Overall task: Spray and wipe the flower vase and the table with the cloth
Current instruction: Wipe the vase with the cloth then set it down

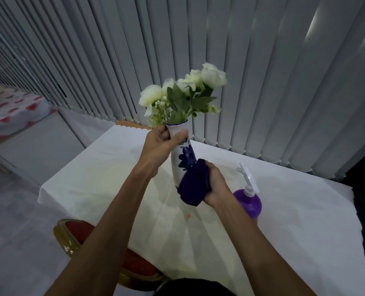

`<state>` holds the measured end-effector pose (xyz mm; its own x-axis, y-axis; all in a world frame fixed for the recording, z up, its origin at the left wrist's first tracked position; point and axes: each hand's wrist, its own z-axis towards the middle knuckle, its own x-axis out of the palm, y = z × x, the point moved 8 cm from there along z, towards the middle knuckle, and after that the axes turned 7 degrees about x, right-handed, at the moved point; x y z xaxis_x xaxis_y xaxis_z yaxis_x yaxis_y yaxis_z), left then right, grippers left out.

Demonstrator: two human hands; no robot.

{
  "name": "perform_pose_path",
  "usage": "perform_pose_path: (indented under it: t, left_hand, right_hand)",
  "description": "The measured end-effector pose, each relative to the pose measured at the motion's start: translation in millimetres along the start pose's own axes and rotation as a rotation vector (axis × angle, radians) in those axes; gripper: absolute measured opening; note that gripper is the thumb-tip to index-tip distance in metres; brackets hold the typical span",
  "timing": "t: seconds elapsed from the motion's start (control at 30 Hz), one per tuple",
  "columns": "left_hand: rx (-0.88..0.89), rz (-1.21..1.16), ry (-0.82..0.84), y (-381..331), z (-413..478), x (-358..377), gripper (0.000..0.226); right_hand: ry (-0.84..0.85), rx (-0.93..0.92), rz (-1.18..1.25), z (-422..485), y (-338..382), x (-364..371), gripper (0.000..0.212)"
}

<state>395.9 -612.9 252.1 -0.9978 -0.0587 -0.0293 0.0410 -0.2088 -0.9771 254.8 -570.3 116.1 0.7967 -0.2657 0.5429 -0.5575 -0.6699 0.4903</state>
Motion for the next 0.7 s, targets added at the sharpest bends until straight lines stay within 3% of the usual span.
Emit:
perform_pose_path:
  t: [0.13,0.33,0.53,0.6,0.7]
  left_hand:
    - [0.016,0.222,-0.167,-5.9,-0.5,-5.8,0.038]
    - [0.022,0.202,-0.235,-9.2,-2.5,-10.6,0.043]
    - [0.06,0.302,-0.185,-22.9,-1.3,0.0,0.05]
    - [0.027,0.223,-0.157,-12.7,-5.5,2.6,0.046]
    - [0.021,0.119,-0.116,-2.7,-9.7,-1.8,0.034]
  right_hand:
    - [-0.143,-0.101,-0.051,-1.0,7.3,-5.2,0.036]
    - [-0.274,-0.355,-0.276,-17.3,28.7,6.9,0.027]
    - [-0.206,-0.78,-0.516,-61.0,71.6,61.5,0.033]
    - [-0.135,-0.796,-0.531,-60.4,73.8,67.2,0.032]
    - [-0.133,-0.643,-0.524,-37.1,58.3,39.9,0.033]
